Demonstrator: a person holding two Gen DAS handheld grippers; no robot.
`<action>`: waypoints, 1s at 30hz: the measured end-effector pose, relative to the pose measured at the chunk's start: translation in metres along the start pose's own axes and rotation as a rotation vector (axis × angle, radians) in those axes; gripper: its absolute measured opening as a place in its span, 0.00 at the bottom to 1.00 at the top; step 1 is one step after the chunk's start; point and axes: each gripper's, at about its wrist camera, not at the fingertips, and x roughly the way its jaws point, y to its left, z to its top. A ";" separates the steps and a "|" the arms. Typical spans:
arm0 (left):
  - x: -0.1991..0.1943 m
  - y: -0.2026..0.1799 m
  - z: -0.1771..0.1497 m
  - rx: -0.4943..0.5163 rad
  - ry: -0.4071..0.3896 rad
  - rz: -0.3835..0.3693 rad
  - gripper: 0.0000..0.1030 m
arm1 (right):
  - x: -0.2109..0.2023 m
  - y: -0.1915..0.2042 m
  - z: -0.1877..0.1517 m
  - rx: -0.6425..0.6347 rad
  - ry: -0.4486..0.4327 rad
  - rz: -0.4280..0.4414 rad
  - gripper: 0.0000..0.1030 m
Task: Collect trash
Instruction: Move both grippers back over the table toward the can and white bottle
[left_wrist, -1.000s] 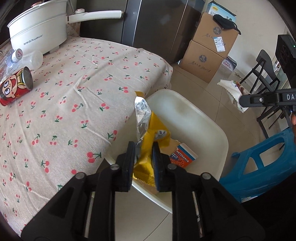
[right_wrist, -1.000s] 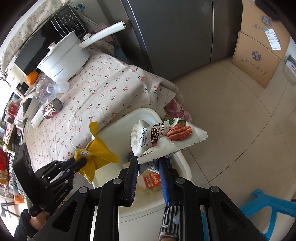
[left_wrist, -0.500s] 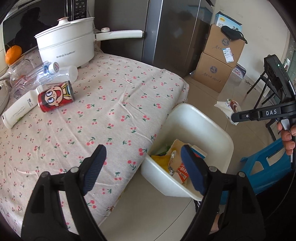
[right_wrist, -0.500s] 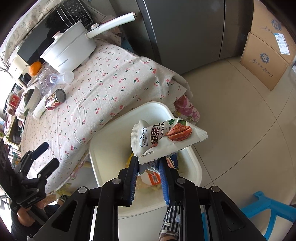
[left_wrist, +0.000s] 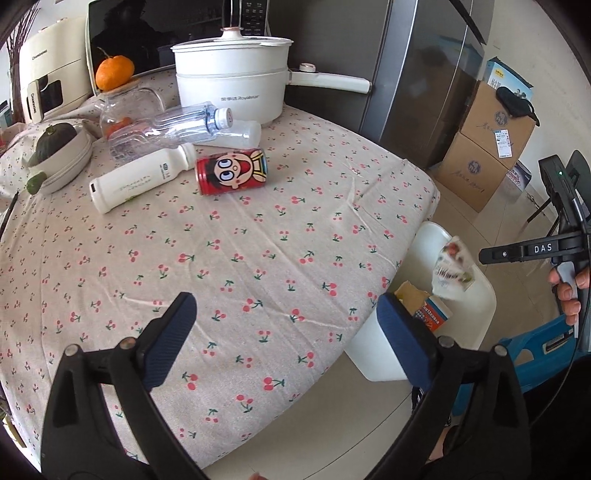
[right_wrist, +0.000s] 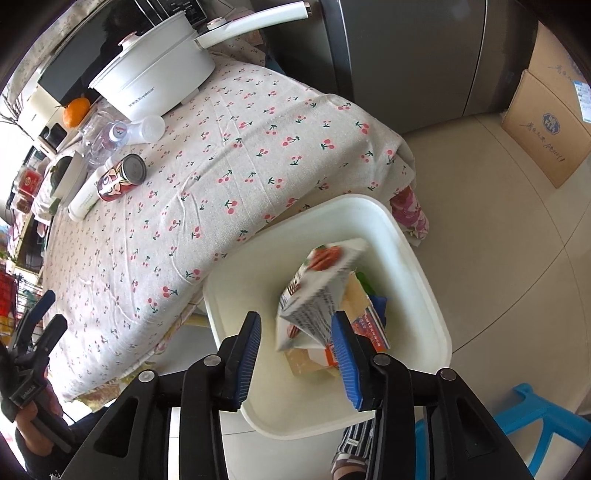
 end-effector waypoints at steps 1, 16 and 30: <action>-0.001 0.004 -0.001 -0.009 0.003 0.006 0.96 | 0.000 0.001 0.001 0.013 0.000 0.009 0.58; -0.010 0.050 -0.011 -0.019 0.016 0.136 0.99 | 0.002 0.030 0.009 -0.013 -0.024 -0.029 0.76; 0.036 0.139 0.056 0.157 0.037 0.169 0.99 | 0.016 0.134 0.072 -0.416 -0.195 0.044 0.83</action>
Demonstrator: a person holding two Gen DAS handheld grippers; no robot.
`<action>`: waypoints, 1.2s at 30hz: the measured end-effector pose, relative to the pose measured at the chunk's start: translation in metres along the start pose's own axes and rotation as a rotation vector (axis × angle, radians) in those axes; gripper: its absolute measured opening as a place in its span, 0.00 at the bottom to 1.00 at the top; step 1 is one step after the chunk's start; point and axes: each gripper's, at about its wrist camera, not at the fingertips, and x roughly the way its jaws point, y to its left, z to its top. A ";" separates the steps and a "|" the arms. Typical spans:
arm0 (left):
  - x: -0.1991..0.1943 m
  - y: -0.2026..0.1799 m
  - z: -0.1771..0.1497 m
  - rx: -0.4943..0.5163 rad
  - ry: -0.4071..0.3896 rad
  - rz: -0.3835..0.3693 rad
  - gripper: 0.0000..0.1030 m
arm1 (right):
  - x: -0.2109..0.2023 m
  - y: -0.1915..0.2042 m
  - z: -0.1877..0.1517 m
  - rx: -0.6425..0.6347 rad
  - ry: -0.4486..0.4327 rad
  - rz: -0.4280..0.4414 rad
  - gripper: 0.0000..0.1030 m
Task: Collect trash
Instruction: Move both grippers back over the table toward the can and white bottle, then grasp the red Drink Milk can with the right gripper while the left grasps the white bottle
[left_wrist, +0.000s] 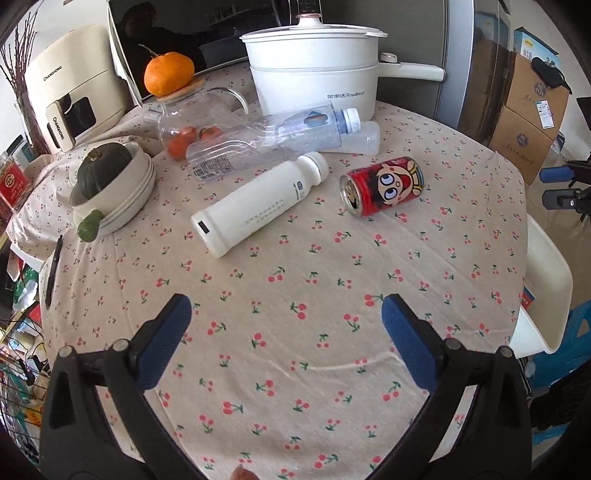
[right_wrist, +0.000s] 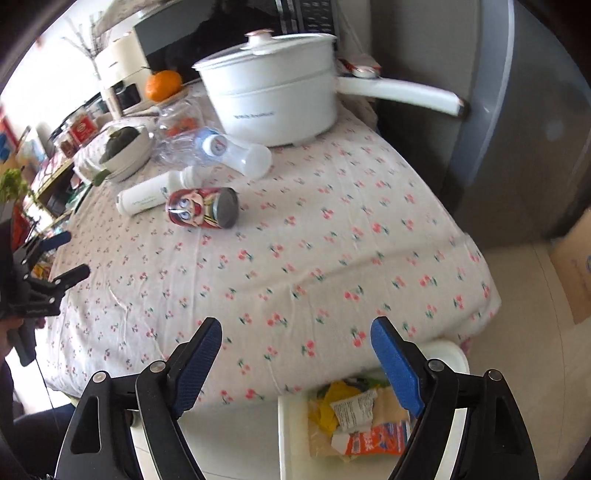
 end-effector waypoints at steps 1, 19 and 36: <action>0.006 0.006 0.006 0.013 -0.009 -0.004 0.99 | 0.006 0.009 0.009 -0.057 -0.017 0.016 0.84; 0.107 0.023 0.060 0.314 0.119 -0.282 0.99 | 0.135 0.073 0.103 -0.479 -0.031 0.293 0.85; 0.081 0.019 0.010 -0.050 0.091 -0.336 0.60 | 0.158 0.100 0.071 -0.441 0.040 0.283 0.63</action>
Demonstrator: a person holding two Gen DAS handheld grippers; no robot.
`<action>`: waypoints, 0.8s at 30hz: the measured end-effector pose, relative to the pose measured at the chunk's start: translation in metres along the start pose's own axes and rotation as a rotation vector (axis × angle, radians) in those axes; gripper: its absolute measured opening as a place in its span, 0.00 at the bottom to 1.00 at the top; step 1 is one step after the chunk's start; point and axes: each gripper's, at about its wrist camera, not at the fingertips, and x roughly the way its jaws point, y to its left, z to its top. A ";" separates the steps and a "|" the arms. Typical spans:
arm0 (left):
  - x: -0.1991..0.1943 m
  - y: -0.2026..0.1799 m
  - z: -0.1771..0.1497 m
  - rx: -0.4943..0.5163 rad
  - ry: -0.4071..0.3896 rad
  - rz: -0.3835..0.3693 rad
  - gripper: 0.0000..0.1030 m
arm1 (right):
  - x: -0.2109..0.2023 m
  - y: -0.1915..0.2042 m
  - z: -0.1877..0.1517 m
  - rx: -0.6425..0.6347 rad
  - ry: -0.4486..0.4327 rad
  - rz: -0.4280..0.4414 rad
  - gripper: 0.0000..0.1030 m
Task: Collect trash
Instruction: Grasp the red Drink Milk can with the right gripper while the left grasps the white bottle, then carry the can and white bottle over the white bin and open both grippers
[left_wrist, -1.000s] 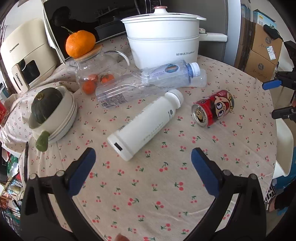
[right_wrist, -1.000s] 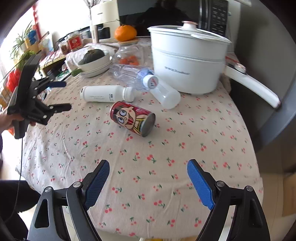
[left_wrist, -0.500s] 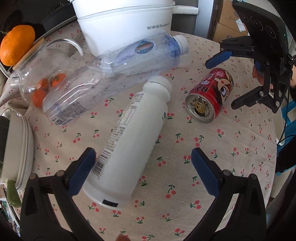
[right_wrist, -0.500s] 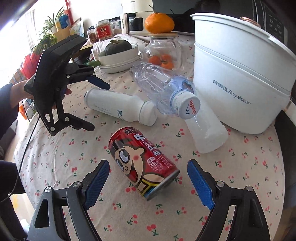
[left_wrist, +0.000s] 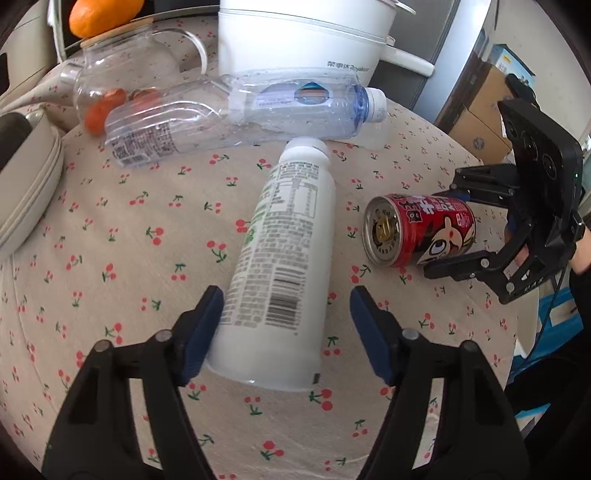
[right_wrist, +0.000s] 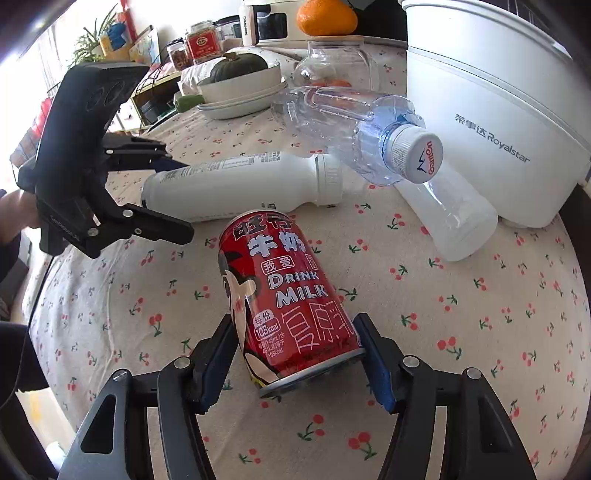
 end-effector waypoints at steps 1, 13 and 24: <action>-0.002 -0.001 -0.006 -0.029 -0.010 -0.001 0.54 | -0.003 0.003 -0.003 0.017 0.000 0.002 0.62; -0.050 -0.042 -0.052 -0.225 -0.075 0.070 0.51 | -0.064 0.041 -0.037 0.164 0.036 -0.088 0.57; -0.087 -0.083 -0.070 -0.320 -0.134 0.007 0.51 | -0.140 0.048 -0.081 0.333 0.044 -0.192 0.53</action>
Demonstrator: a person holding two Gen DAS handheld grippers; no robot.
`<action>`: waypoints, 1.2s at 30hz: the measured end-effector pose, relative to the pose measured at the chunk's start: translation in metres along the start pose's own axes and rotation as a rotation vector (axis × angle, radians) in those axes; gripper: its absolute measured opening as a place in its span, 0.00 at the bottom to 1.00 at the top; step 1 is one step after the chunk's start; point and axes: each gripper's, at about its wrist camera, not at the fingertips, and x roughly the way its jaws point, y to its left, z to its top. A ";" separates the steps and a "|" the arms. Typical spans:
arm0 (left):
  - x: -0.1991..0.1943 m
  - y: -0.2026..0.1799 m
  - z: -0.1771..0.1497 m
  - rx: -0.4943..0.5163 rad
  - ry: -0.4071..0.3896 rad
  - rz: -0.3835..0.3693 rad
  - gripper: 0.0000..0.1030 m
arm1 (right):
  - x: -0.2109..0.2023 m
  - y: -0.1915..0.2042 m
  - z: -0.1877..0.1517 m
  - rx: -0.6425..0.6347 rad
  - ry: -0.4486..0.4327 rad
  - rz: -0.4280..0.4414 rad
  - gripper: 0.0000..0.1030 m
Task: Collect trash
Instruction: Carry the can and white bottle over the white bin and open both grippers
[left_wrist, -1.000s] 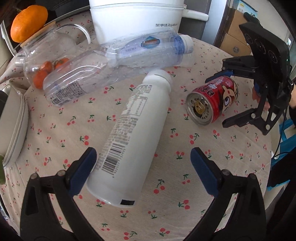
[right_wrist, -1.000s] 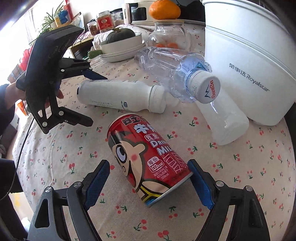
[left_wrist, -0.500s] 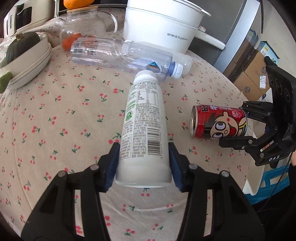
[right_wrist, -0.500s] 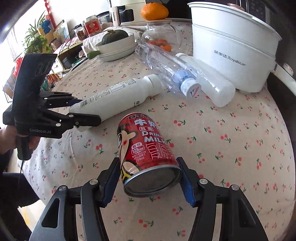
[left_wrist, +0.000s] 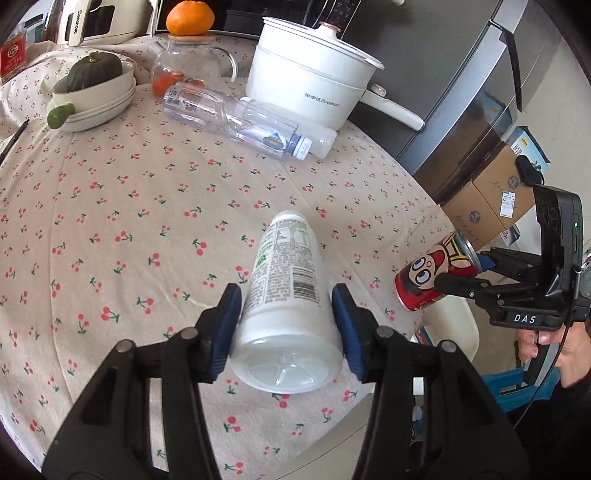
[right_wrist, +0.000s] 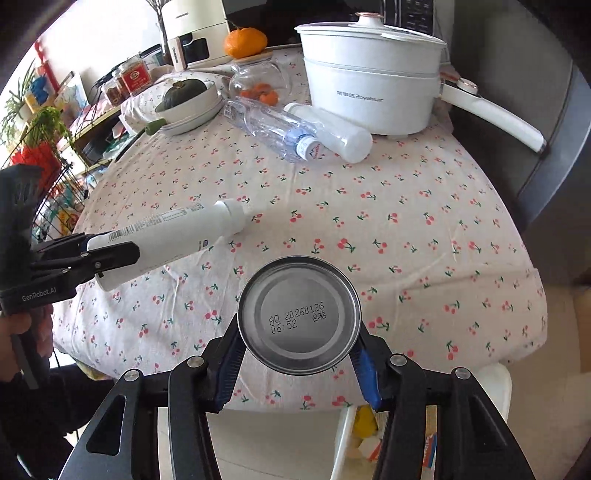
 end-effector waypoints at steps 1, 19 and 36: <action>-0.004 -0.003 -0.004 0.000 -0.006 -0.011 0.51 | -0.005 -0.001 -0.004 0.009 -0.005 -0.004 0.53; 0.016 -0.073 -0.001 0.195 -0.034 -0.048 0.50 | -0.063 -0.079 -0.070 0.268 -0.004 -0.137 0.53; 0.079 -0.080 -0.014 0.273 0.182 0.031 0.49 | -0.052 -0.094 -0.077 0.291 0.042 -0.137 0.53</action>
